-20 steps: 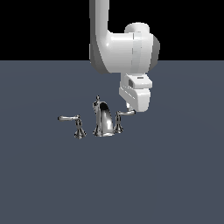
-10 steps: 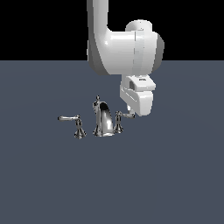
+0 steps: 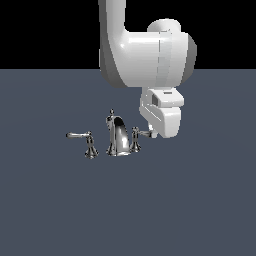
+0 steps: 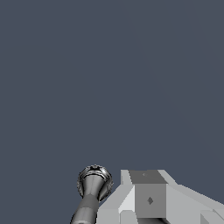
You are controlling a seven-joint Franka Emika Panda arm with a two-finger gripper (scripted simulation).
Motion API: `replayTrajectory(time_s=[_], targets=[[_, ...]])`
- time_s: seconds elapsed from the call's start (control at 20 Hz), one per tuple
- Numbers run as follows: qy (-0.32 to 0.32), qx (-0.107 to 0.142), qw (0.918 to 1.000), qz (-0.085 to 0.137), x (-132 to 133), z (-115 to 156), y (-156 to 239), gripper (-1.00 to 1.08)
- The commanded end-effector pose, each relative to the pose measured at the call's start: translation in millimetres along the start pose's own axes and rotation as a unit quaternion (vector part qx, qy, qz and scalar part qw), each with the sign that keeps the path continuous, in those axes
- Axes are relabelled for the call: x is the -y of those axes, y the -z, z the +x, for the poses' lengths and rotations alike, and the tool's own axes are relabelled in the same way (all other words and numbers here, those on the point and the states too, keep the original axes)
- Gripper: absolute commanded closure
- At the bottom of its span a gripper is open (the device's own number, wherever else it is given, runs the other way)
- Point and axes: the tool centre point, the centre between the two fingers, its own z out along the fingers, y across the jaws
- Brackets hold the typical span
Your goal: Turn on the faucet by rotating a designated handle.
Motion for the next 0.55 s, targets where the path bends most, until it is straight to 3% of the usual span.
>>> replayTrajectory(time_s=[0.0, 0.5], targets=[[0.002, 0.001, 1.0, -0.001, -3.1, -10.2, 0.1, 1.08], [0.003, 0.001, 1.0, -0.002, -20.3, -45.3, 0.6, 1.08]])
